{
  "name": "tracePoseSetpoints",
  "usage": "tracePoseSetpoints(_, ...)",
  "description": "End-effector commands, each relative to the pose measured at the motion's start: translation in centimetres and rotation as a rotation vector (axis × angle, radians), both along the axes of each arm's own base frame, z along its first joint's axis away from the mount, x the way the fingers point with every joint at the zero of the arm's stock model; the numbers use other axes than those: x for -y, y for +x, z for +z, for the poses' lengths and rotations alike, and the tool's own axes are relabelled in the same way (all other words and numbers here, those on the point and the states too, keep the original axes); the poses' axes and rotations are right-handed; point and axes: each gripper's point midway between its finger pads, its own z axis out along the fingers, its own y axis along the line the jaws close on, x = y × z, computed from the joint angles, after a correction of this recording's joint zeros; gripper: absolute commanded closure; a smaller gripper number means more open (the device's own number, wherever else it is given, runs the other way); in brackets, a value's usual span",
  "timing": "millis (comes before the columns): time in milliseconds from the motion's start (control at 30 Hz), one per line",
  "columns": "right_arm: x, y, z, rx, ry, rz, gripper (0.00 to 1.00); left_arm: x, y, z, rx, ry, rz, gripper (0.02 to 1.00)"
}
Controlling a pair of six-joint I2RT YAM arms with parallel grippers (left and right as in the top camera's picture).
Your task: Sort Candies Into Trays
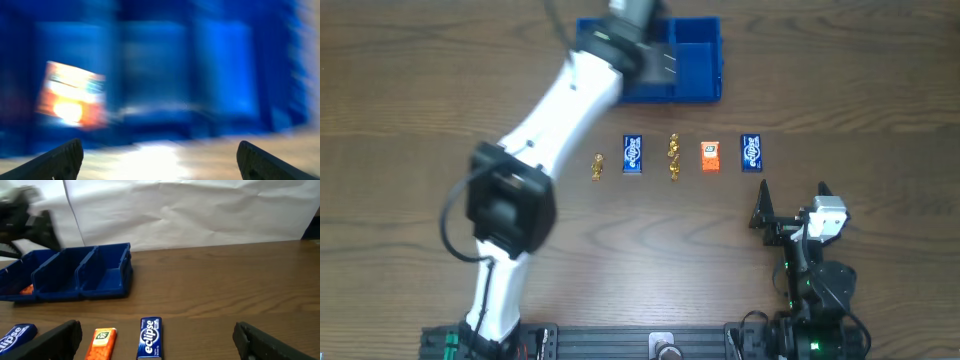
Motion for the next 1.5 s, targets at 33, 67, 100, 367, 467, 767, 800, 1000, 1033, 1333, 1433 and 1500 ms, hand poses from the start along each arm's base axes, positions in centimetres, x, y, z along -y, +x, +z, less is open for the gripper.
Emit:
tracePoseSetpoints(33, -0.1, 0.0, -0.2, -0.001, -0.009, 0.004, 0.001, 10.1, -9.0, -0.4, -0.067, -0.049, -0.017, 0.047)
tracePoseSetpoints(67, -0.1, 0.0, -0.2, -0.001, -0.009, 0.004, 0.001, 11.1, -10.3, -1.7, -0.096, -0.036, -0.023, 0.056)
tracePoseSetpoints(100, -0.1, 0.0, -0.2, -0.001, -0.009, 0.004, 0.001, 12.2, -11.5, -2.9, -0.116, -0.023, -0.038, 0.06)
tracePoseSetpoints(367, -0.1, 0.0, -0.2, -0.001, -0.009, 0.004, 0.001, 13.2, -13.1, -7.1, -0.187, 0.0, 0.009, 0.108)
tracePoseSetpoints(467, -0.1, 0.0, -0.2, 0.0, -0.009, 0.004, 0.001, 12.5, -12.5, -7.5, -0.189, 0.011, 0.021, 0.121)
tracePoseSetpoints(767, -0.1, 0.0, -0.2, -0.001, -0.009, 0.004, 0.003, 11.5, -11.9, -11.3, -0.243, 0.066, -0.022, 0.176)
tracePoseSetpoints(800, -0.1, 0.0, -0.2, -0.001, -0.009, 0.004, 0.001, 11.5, -11.9, -11.4, -0.241, 0.07, -0.031, 0.187)
tracePoseSetpoints(1000, -0.1, 0.0, -0.2, -0.001, -0.009, 0.004, 0.001, 11.9, -11.8, -12.1, -0.235, 0.082, -0.072, 0.207)
tracePoseSetpoints(1033, -0.1, 0.0, -0.2, -0.001, -0.009, 0.005, 0.001, 11.9, -11.9, -12.5, -0.243, 0.084, -0.08, 0.209)
tracePoseSetpoints(1333, -0.1, 0.0, -0.2, -0.001, -0.009, 0.004, 0.001, 12.2, -12.5, -13.7, -0.261, 0.096, -0.091, 0.619)
tracePoseSetpoints(1433, -0.1, 0.0, -0.2, 0.0, -0.009, 0.004, 0.001, 12.3, -12.6, -13.7, -0.261, 0.097, -0.094, 0.713)
tracePoseSetpoints(1500, -0.1, 0.0, -0.2, -0.001, -0.009, 0.004, 0.001, 12.4, -12.7, -13.7, -0.258, 0.096, -0.096, 0.717)
